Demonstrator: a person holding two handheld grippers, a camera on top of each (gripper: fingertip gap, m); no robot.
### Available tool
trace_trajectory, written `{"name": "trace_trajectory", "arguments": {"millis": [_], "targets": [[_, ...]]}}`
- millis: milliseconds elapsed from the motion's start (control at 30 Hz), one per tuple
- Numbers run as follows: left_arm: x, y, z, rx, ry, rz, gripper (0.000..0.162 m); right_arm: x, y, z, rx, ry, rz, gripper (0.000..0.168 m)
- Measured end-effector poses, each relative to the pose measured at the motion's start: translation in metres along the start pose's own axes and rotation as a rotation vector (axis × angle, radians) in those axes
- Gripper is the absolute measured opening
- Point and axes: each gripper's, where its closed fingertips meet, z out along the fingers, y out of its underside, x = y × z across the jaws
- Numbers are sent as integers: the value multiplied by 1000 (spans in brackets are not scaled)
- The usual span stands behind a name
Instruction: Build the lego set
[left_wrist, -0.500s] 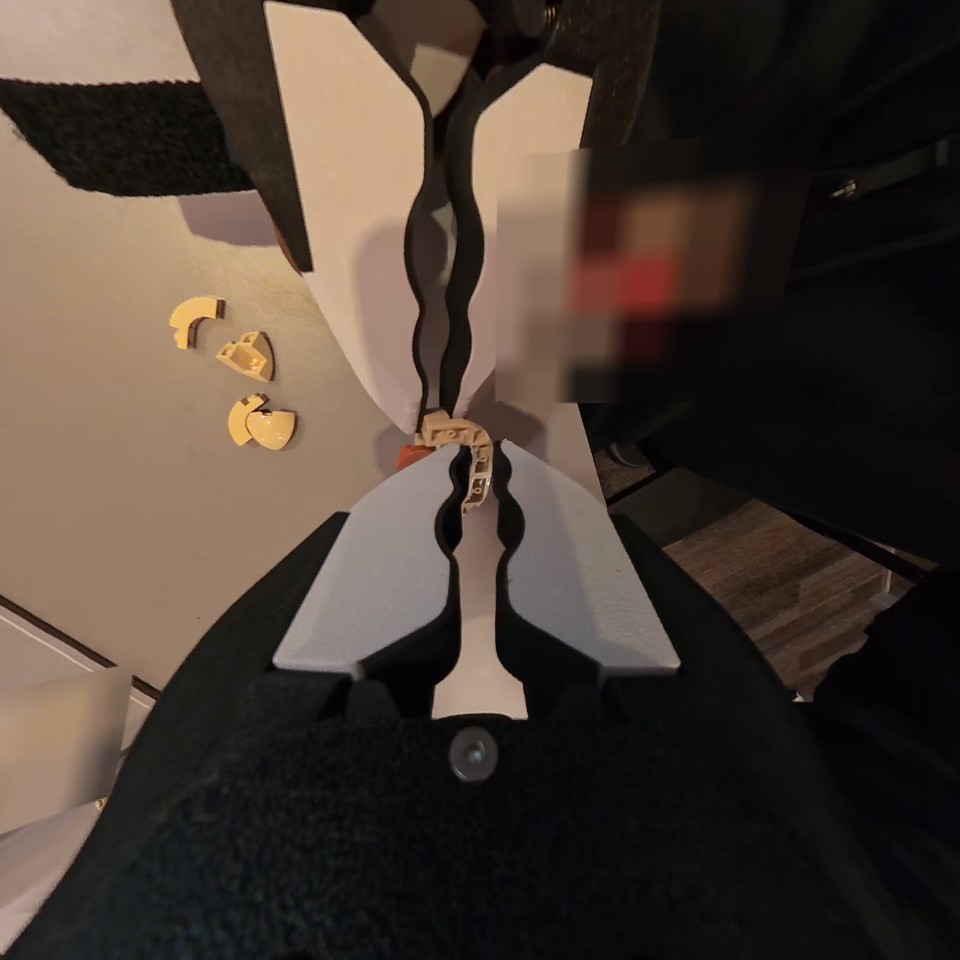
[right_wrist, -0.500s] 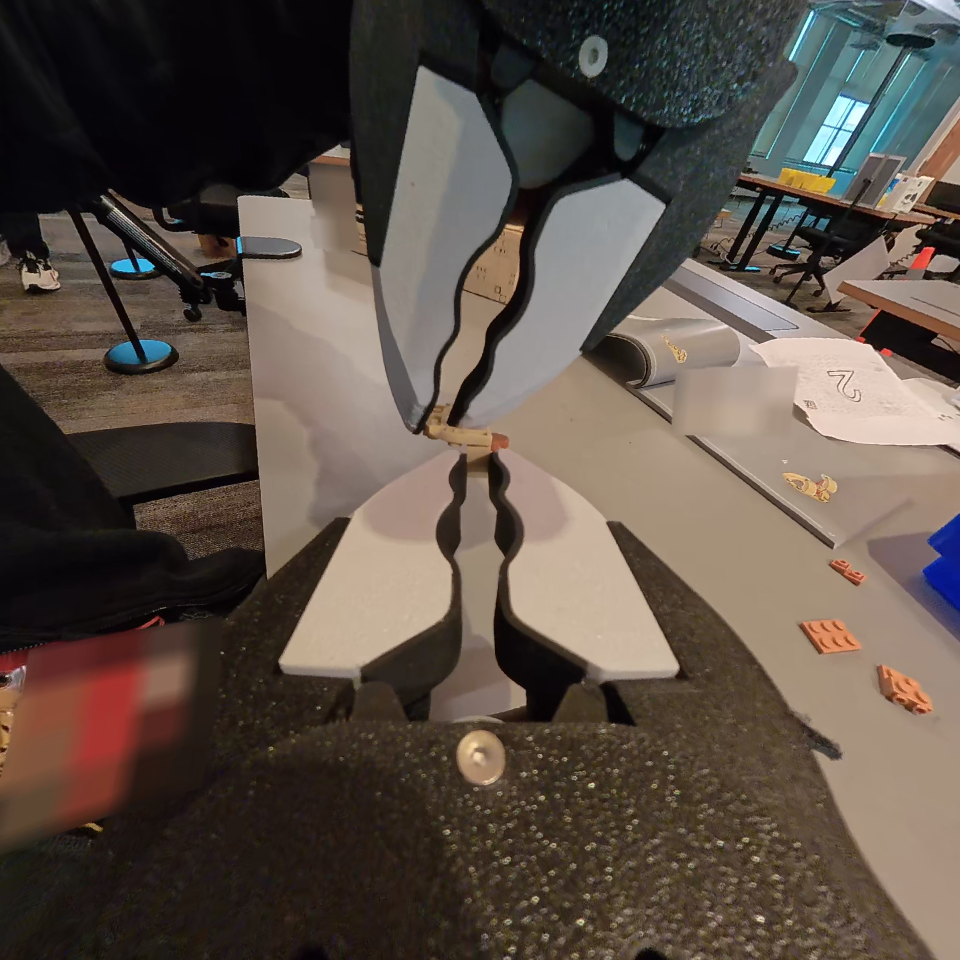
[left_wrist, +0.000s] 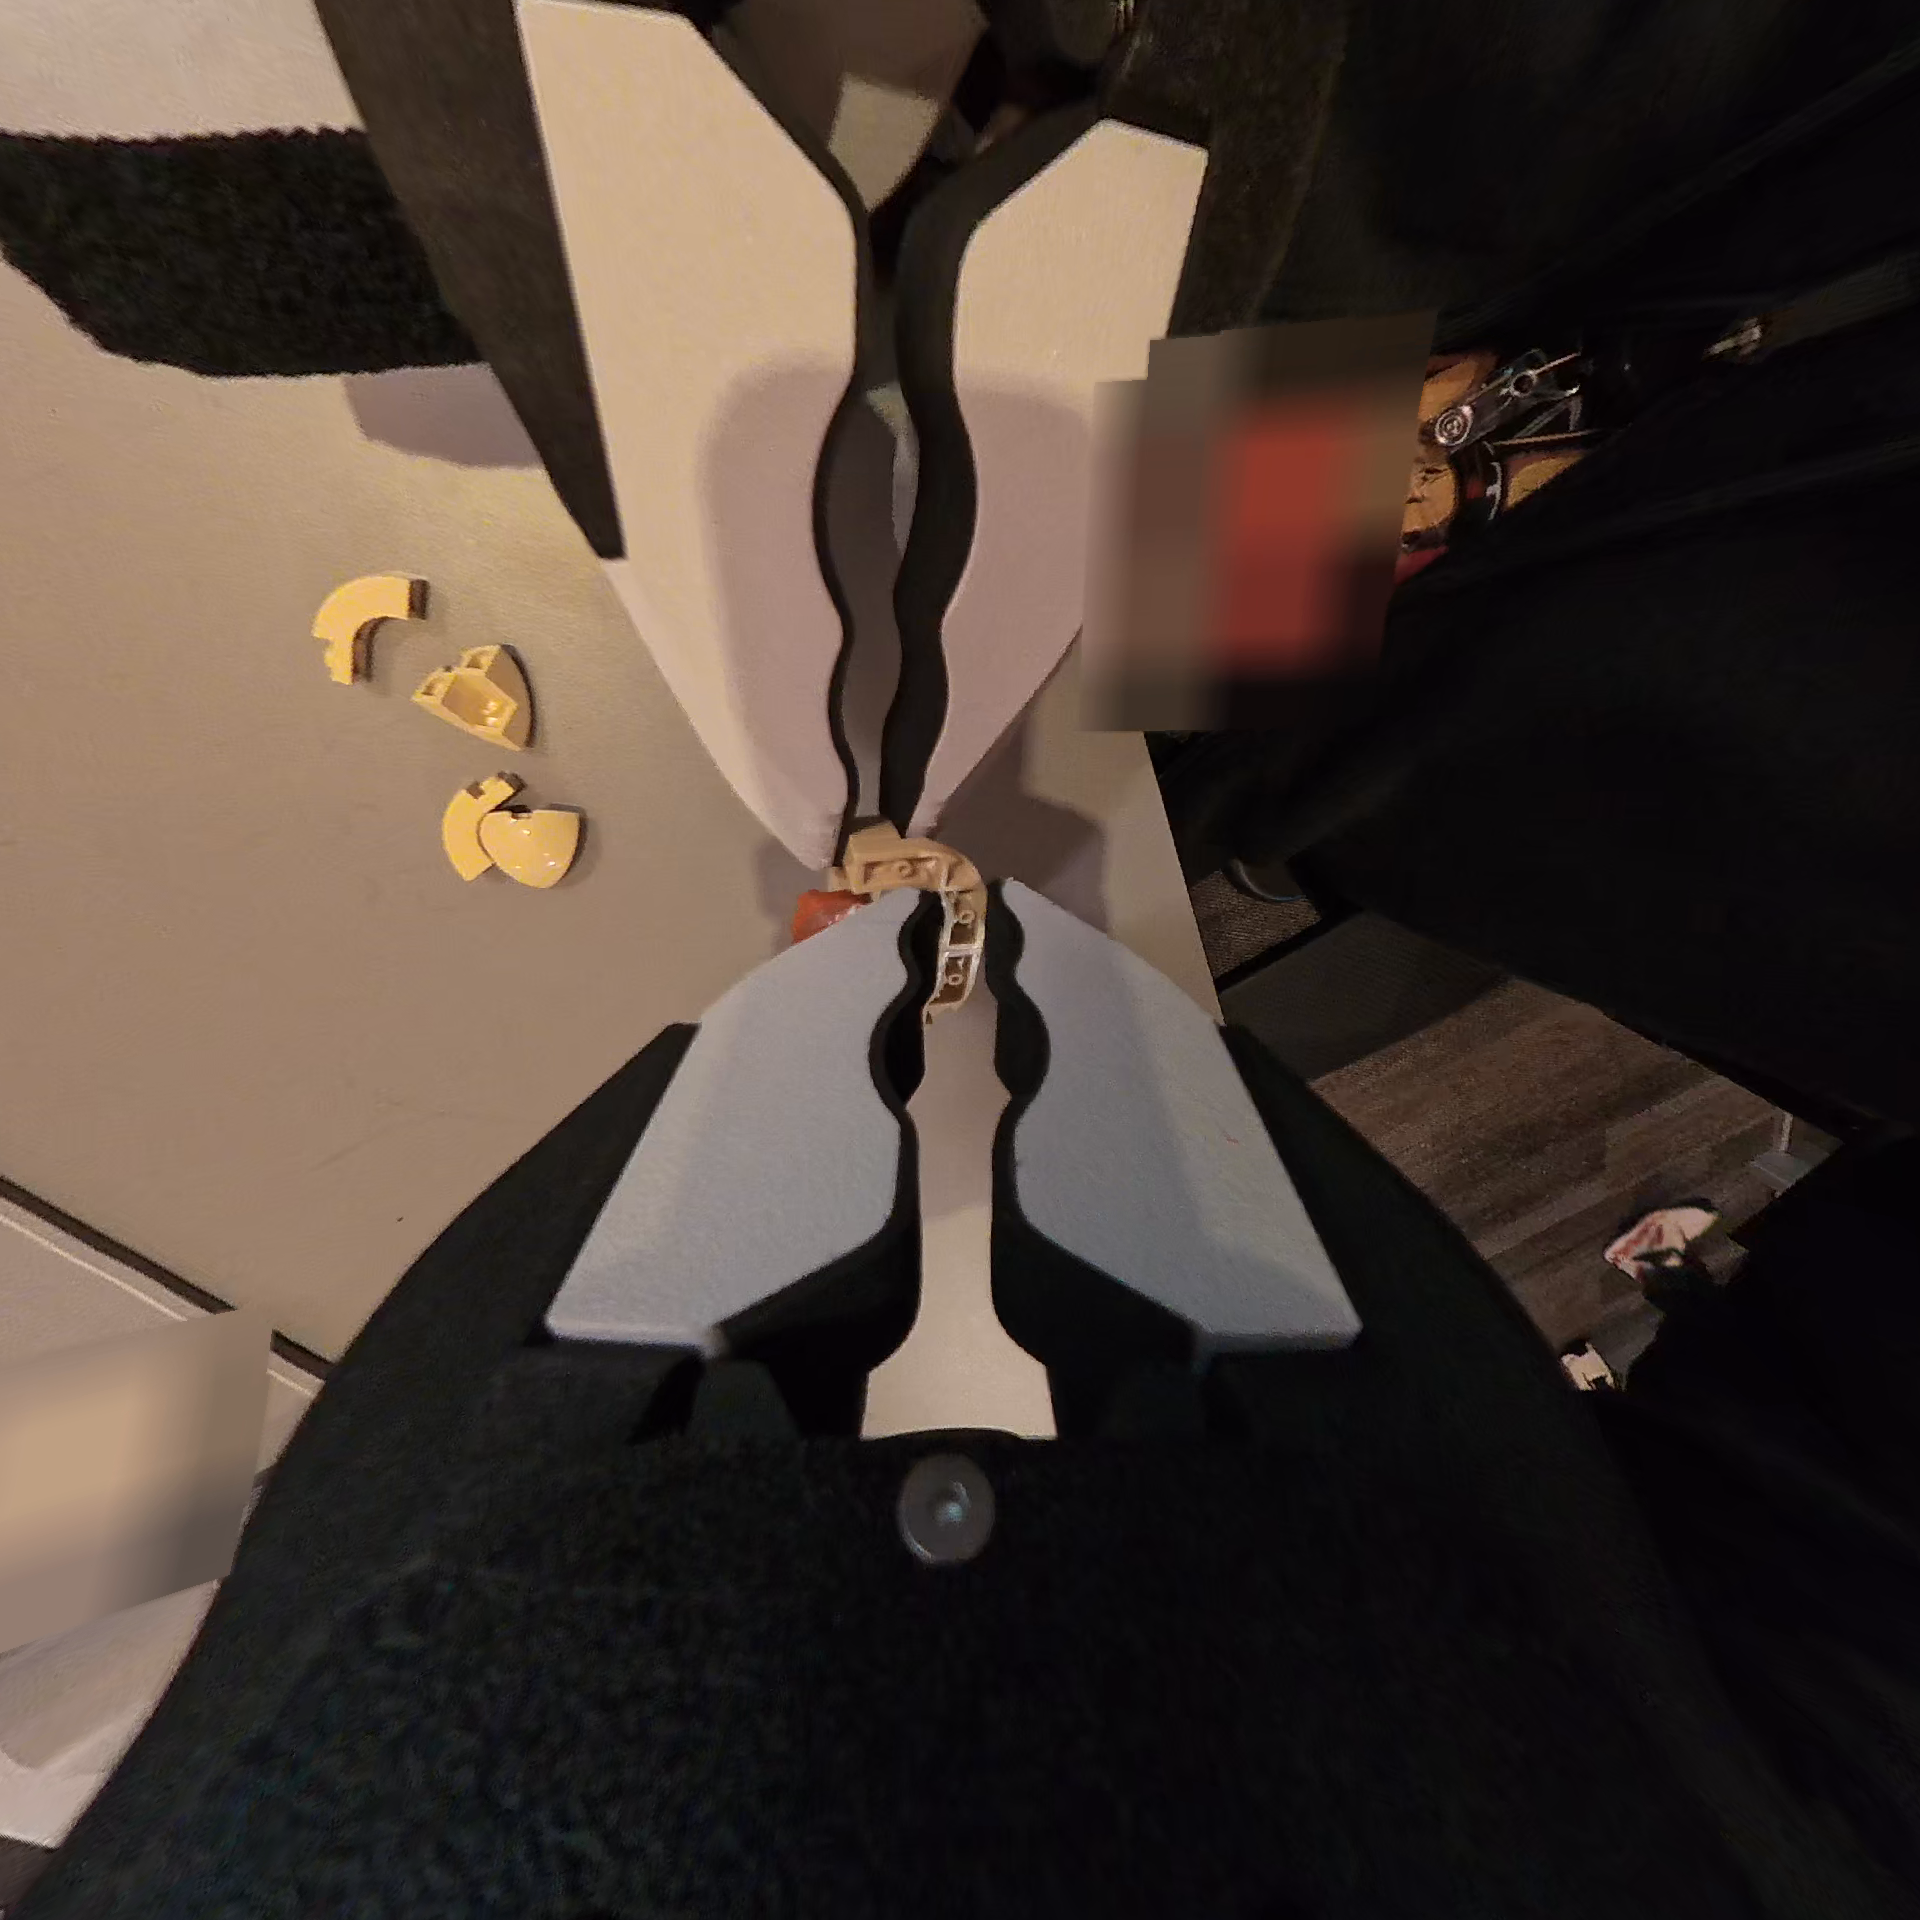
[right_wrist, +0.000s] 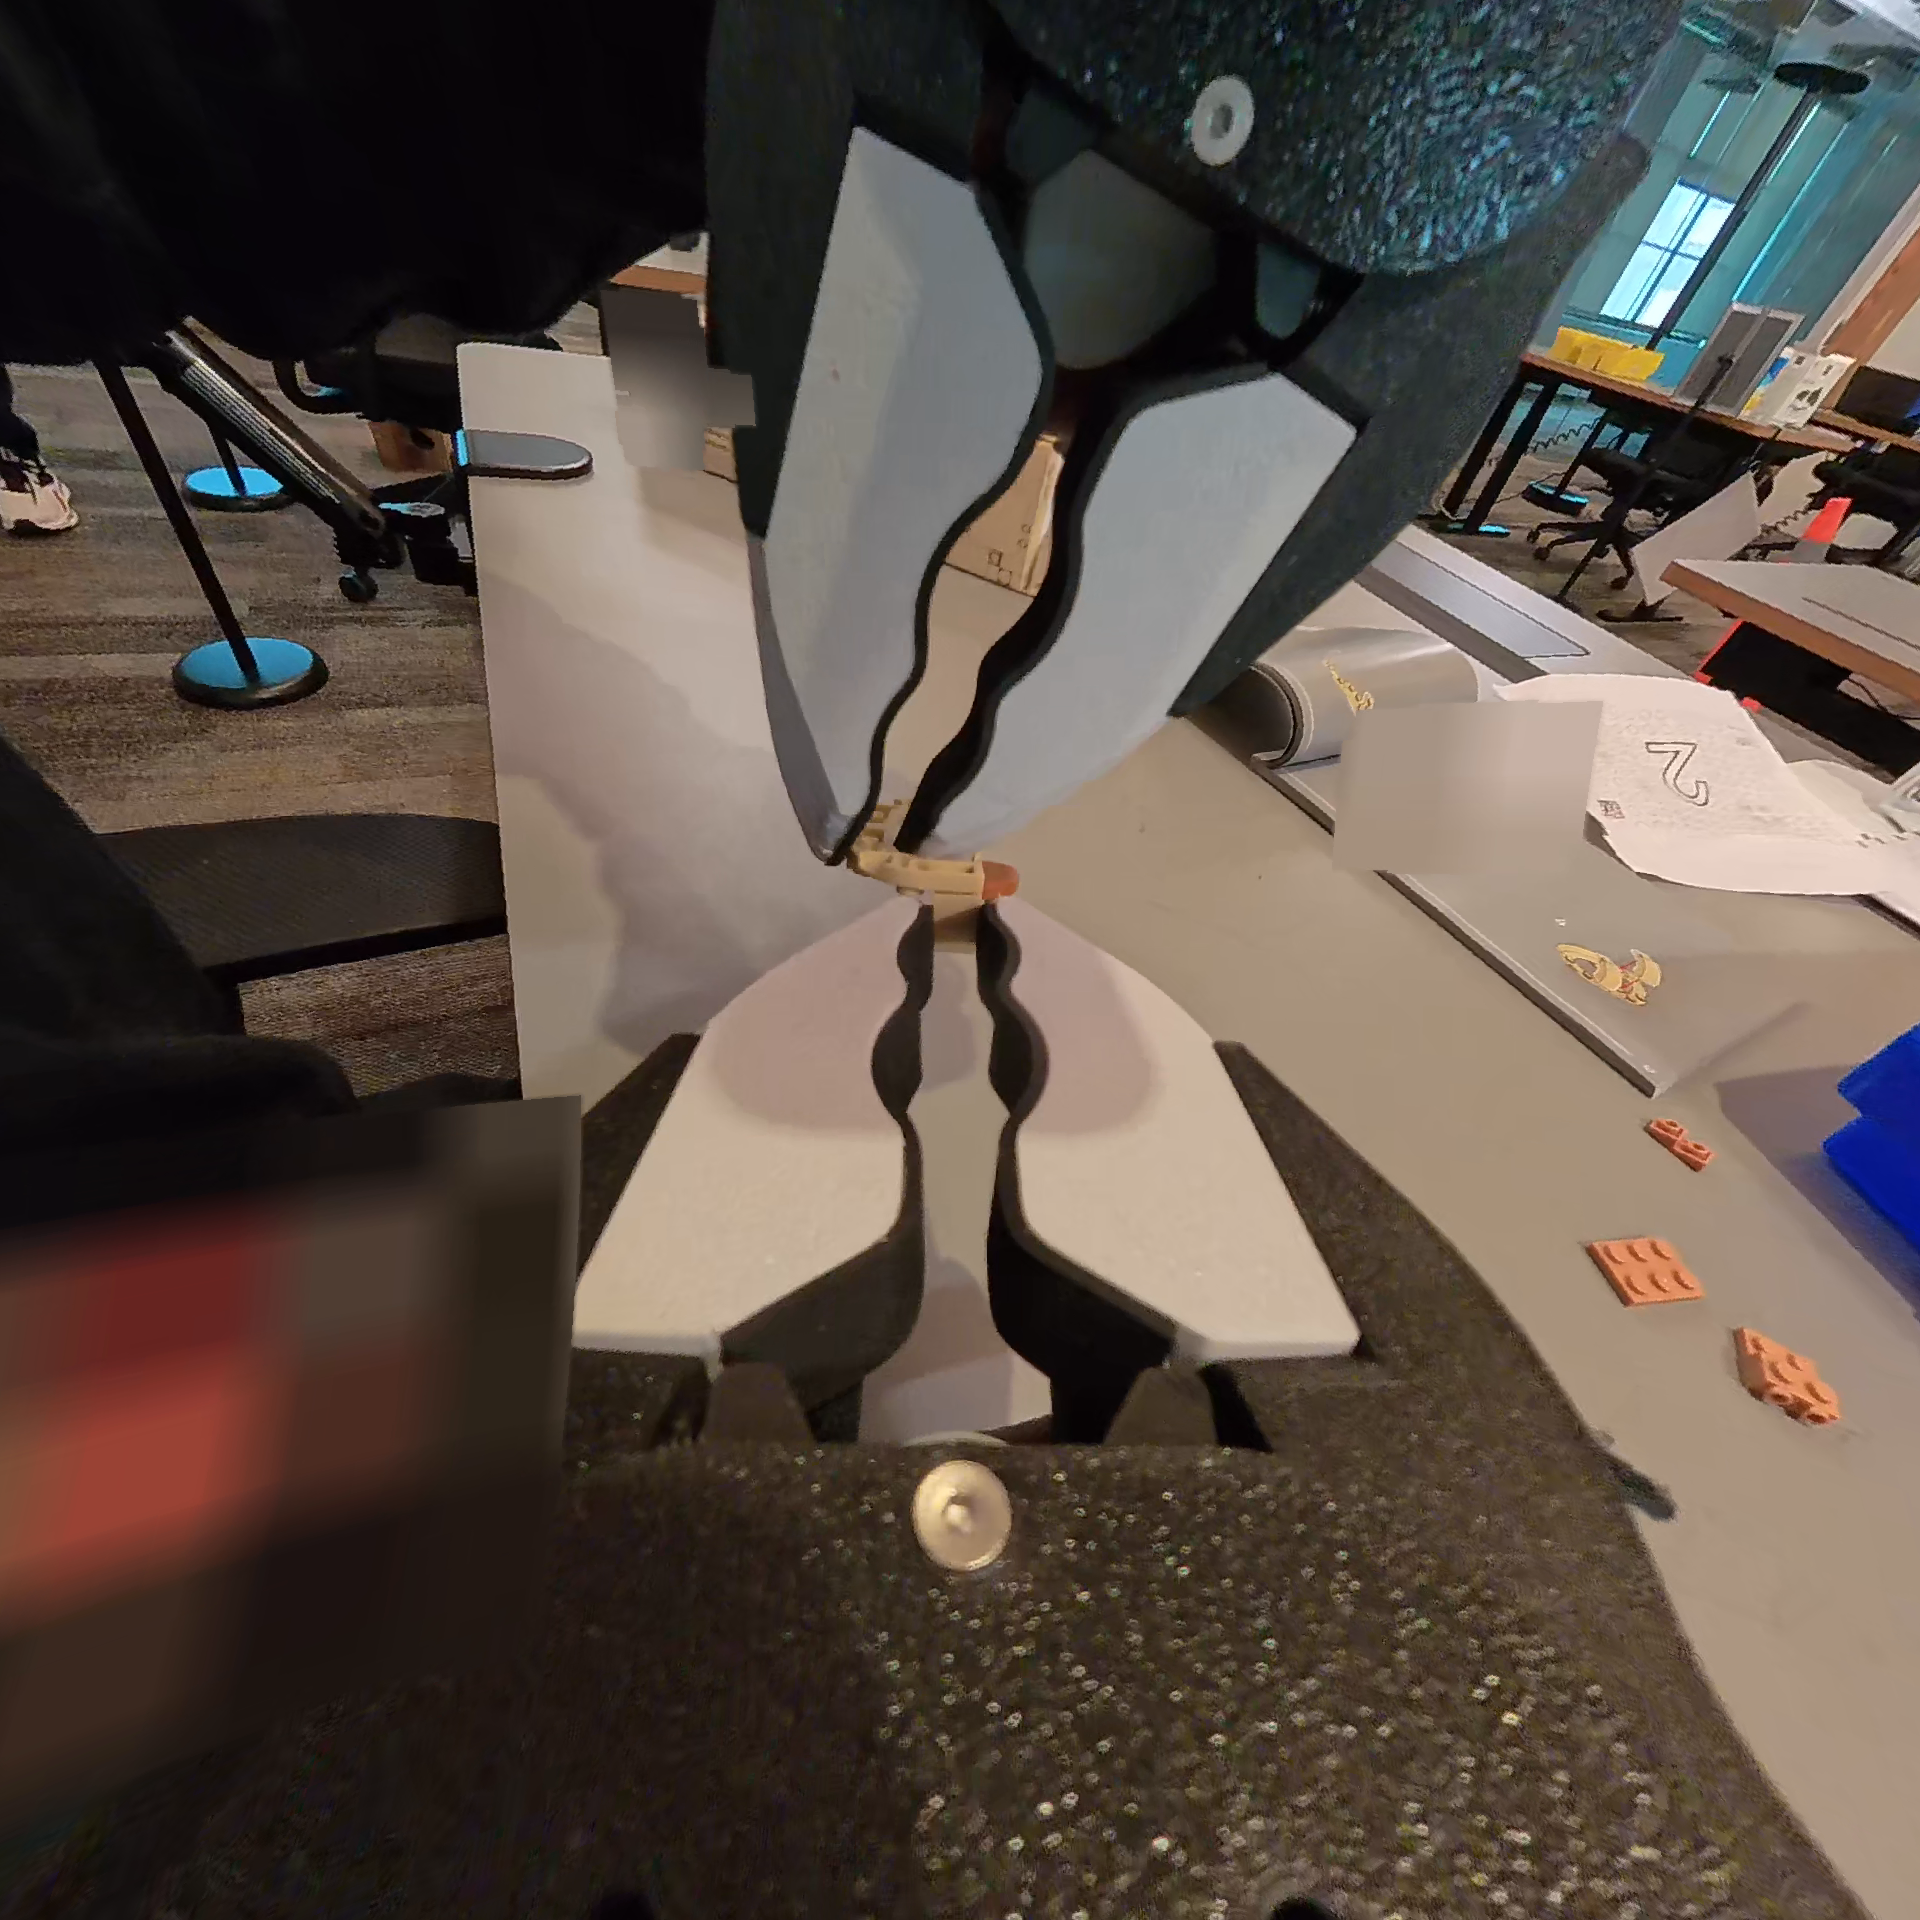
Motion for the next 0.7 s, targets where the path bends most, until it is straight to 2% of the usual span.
{"name": "trace_trajectory", "arguments": {"millis": [267,500,700], "targets": [[-5,-6,-3,110,1,-19,9,8,-1,-5,24,5,11,7],[-6,-7,-5,119,-32,-15,10,8,-2,-5,31,-7,24,8],[-6,-6,-12,143,-62,-20,18,8,-2,-6,37,-10,34,8]]}}
